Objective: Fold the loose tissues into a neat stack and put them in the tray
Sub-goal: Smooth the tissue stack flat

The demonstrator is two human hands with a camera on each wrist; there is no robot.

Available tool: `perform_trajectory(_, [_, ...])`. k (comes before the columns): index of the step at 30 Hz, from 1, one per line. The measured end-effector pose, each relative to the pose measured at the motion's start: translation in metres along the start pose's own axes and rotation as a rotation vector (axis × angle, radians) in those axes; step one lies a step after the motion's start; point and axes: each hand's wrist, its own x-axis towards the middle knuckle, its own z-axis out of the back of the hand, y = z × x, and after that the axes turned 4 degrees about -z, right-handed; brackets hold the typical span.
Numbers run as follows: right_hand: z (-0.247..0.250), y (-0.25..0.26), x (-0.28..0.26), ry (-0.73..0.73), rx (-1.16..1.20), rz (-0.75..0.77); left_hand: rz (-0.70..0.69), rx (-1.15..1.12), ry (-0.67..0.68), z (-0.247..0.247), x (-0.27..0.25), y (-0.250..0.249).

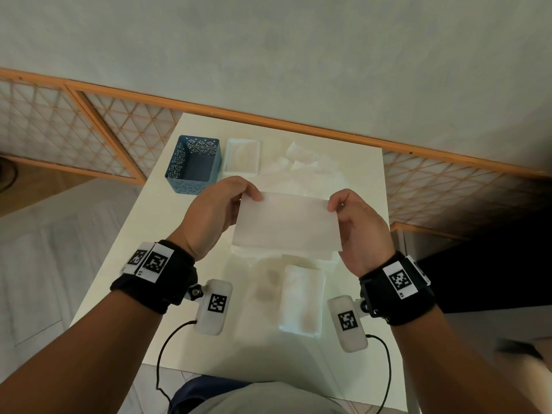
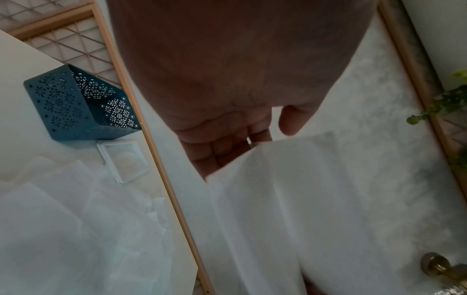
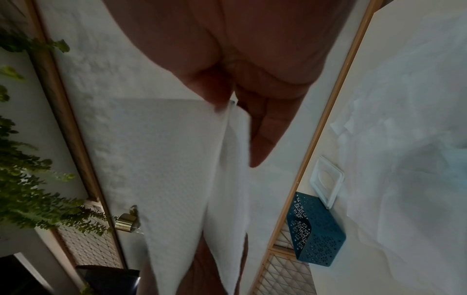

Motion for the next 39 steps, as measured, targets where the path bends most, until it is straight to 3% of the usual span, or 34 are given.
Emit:
perform_trajectory(3, [-0.004, 0.005, -0.003, -0.040, 0.031, -0.043, -0.098, 0.166, -0.016, -0.001, 0.002, 0.008])
perform_trajectory(6, [0.000, -0.001, 0.002, -0.118, -0.050, -0.033, -0.100, 0.195, 0.044, 0.003, 0.006, 0.020])
perform_trajectory(10, [0.015, -0.016, 0.003, -0.051, -0.346, -0.012, -0.045, 0.233, 0.038, -0.002, 0.009, 0.029])
perform_trajectory(13, [0.023, -0.028, -0.002, 0.010, -0.405, -0.032, -0.018, 0.275, 0.020, -0.005, 0.011, 0.039])
perform_trajectory(18, [0.029, -0.046, -0.008, -0.064, -0.588, 0.049, 0.025, 0.535, -0.155, -0.018, 0.002, 0.064])
perform_trajectory(22, [0.026, -0.065, -0.016, -0.119, -0.874, 0.188, 0.297, 0.611, -0.162, -0.036, -0.007, 0.082])
perform_trajectory(26, [0.026, -0.088, -0.025, -0.089, -1.017, 0.342, 0.671, 0.403, -0.020, -0.051, -0.011, 0.090])
perform_trajectory(28, [0.030, -0.101, -0.027, -0.046, -1.112, 0.430, 0.757, 0.272, 0.038, -0.055, -0.011, 0.094])
perform_trajectory(30, [0.034, -0.114, -0.030, -0.019, -1.176, 0.456, 0.746, 0.199, 0.077, -0.060, -0.010, 0.099])
perform_trajectory(34, [0.045, -0.135, -0.037, 0.028, -1.147, 0.437, 0.581, 0.257, 0.107, -0.064, -0.005, 0.122])
perform_trajectory(36, [0.053, -0.141, -0.043, 0.039, -1.068, 0.343, 0.544, 0.250, 0.152, -0.064, -0.003, 0.131])
perform_trajectory(39, [0.066, -0.149, -0.046, -0.102, -0.888, 0.134, 0.534, 0.217, 0.223, -0.065, -0.001, 0.141])
